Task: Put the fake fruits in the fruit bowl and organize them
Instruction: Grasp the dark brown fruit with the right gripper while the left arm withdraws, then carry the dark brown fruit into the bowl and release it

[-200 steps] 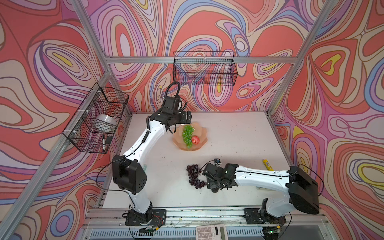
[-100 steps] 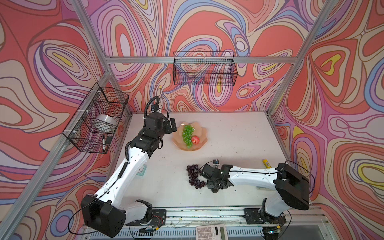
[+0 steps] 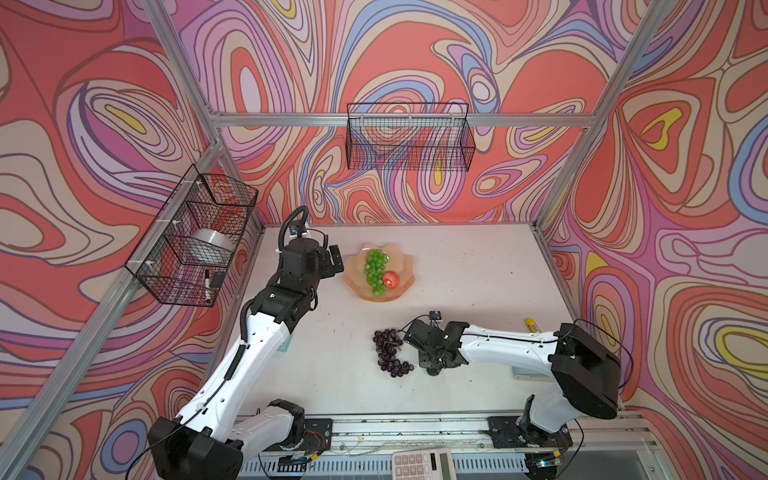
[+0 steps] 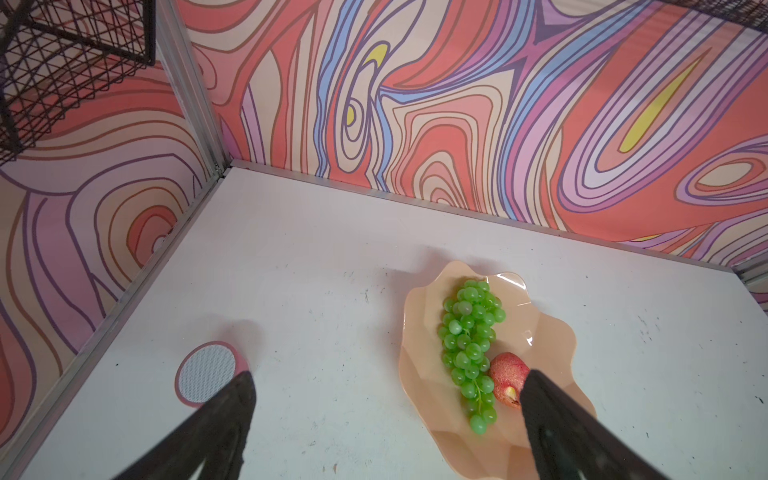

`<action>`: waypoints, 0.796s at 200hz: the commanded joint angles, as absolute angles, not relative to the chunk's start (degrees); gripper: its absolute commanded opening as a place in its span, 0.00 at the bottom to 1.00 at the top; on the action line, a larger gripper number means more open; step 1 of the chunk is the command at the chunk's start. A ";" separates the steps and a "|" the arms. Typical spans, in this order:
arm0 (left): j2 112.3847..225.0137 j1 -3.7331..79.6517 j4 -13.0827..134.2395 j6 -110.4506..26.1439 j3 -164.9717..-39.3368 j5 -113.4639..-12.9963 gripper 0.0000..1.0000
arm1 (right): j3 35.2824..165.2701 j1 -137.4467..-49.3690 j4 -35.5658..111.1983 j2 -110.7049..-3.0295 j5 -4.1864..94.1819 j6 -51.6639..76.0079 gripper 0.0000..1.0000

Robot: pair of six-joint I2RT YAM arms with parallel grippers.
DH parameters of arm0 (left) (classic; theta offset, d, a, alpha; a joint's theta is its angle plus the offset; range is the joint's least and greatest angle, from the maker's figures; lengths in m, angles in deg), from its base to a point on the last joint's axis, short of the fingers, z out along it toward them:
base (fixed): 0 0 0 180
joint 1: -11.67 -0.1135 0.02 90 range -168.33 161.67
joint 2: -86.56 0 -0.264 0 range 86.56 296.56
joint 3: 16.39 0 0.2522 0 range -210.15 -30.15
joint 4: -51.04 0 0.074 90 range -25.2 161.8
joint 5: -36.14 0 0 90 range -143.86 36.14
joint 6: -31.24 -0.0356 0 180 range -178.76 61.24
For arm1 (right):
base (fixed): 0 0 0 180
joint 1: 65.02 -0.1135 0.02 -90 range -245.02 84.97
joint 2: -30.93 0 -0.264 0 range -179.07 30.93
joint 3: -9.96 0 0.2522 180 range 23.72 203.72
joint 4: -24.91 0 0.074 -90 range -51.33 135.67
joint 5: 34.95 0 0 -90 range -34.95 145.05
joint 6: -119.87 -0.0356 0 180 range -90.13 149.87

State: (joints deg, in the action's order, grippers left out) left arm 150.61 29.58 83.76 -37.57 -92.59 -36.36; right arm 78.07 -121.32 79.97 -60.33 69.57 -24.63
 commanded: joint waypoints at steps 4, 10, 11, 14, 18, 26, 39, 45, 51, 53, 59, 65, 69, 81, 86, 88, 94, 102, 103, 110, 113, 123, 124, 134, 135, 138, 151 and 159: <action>148.52 28.15 82.56 -35.23 -89.69 -35.03 1.00 | 83.52 -116.11 79.46 -56.70 72.47 -16.37 0.34; 147.97 27.93 82.39 -34.84 -88.99 -35.09 1.00 | 85.16 -114.67 78.74 -56.86 72.52 -14.05 0.34; 147.89 27.93 82.38 -34.83 -88.84 -35.16 1.00 | 85.60 -114.46 78.70 -56.95 72.53 -13.84 0.33; 147.57 27.85 82.38 -34.74 -88.58 -35.18 1.00 | 86.63 -113.67 78.46 -57.18 72.47 -12.61 0.33; 147.20 27.71 82.38 -34.62 -88.17 -35.38 1.00 | 88.13 -112.71 78.21 -57.71 72.53 -11.10 0.33; 146.43 27.53 82.68 -34.38 -87.50 -35.74 1.00 | 91.19 -111.04 77.50 -59.11 72.46 -8.12 0.32; 145.26 27.49 84.04 -33.75 -86.71 -35.84 1.00 | 96.54 -108.70 75.53 -62.14 72.01 -3.40 0.32; 144.72 27.42 84.92 -33.37 -86.34 -35.85 1.00 | 99.24 -107.81 74.73 -63.93 71.41 -1.57 0.32; 144.05 27.42 85.72 -32.98 -86.00 -36.08 1.00 | 102.24 -106.81 74.04 -65.92 70.86 0.24 0.32; 143.82 27.41 85.96 -32.83 -85.93 -36.16 1.00 | 103.21 -106.47 73.77 -66.56 70.67 0.62 0.32; 143.09 27.40 86.59 -32.67 -85.31 -36.57 1.00 | 106.01 -105.83 73.06 -68.62 70.24 2.28 0.32; 142.28 27.40 87.40 -32.74 -84.86 -36.82 1.00 | 108.67 -105.22 72.15 -70.15 70.11 3.73 0.31; 141.66 27.40 88.13 -32.74 -84.52 -36.68 1.00 | 110.40 -104.89 71.53 -72.57 69.96 4.52 0.31; 139.64 27.40 90.94 -32.02 -83.93 -35.24 1.00 | 115.84 -103.78 70.50 -77.56 68.58 6.87 0.31; 138.59 27.40 91.95 -31.87 -83.67 -34.84 1.00 | 118.31 -103.43 70.48 -79.68 67.92 7.60 0.31; 138.17 27.40 92.31 -31.82 -83.50 -34.69 1.00 | 119.35 -103.26 70.56 -80.61 67.78 7.84 0.31; 136.80 27.40 93.15 -31.73 -83.03 -34.38 1.00 | 122.33 -102.89 70.86 -83.24 67.39 8.92 0.30; 134.79 27.40 94.01 -31.54 -82.30 -34.27 1.00 | 125.85 -102.51 71.01 -86.33 67.25 9.97 0.30; 134.67 27.36 94.13 -31.49 -82.20 -34.31 1.00 | 126.29 -102.49 70.92 -86.54 67.21 10.03 0.30; 132.98 27.40 94.60 -31.38 -81.49 -34.59 1.00 | 128.70 -102.09 70.61 -89.28 67.10 11.04 0.30; 132.31 27.40 94.71 -31.40 -81.26 -34.81 1.00 | 129.62 -102.02 70.44 -90.20 67.08 11.31 0.30; 129.99 27.40 94.94 -31.78 -80.28 -36.11 1.00 | 133.46 -101.28 70.53 -93.47 66.71 11.99 0.30; 129.81 27.40 94.94 -31.78 -80.18 -36.20 1.00 | 133.79 -101.21 70.55 -93.76 66.73 12.01 0.30; 127.98 27.40 95.64 -31.83 -79.46 -36.95 1.00 | 136.91 -100.47 70.41 -96.69 66.39 12.10 0.30; 127.83 27.40 95.77 -31.80 -79.37 -37.01 1.00 | 137.18 -100.37 70.40 -96.95 66.39 12.11 0.30; 127.44 27.40 96.15 -31.69 -79.21 -37.00 1.00 | 138.06 -100.17 70.42 -97.62 66.31 12.12 0.30; 125.89 27.40 97.87 -30.85 -78.94 -37.16 1.00 | 142.02 -99.45 71.18 -101.12 66.08 12.36 0.30; 125.26 27.40 98.92 -30.48 -78.90 -37.68 1.00 | 143.53 -99.30 71.24 -102.83 66.25 12.62 0.30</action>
State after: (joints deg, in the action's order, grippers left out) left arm 127.22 27.72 93.90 -32.45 -79.61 -36.45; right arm 138.16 -100.62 71.00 -99.30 66.60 10.19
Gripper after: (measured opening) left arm 0.997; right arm 0.490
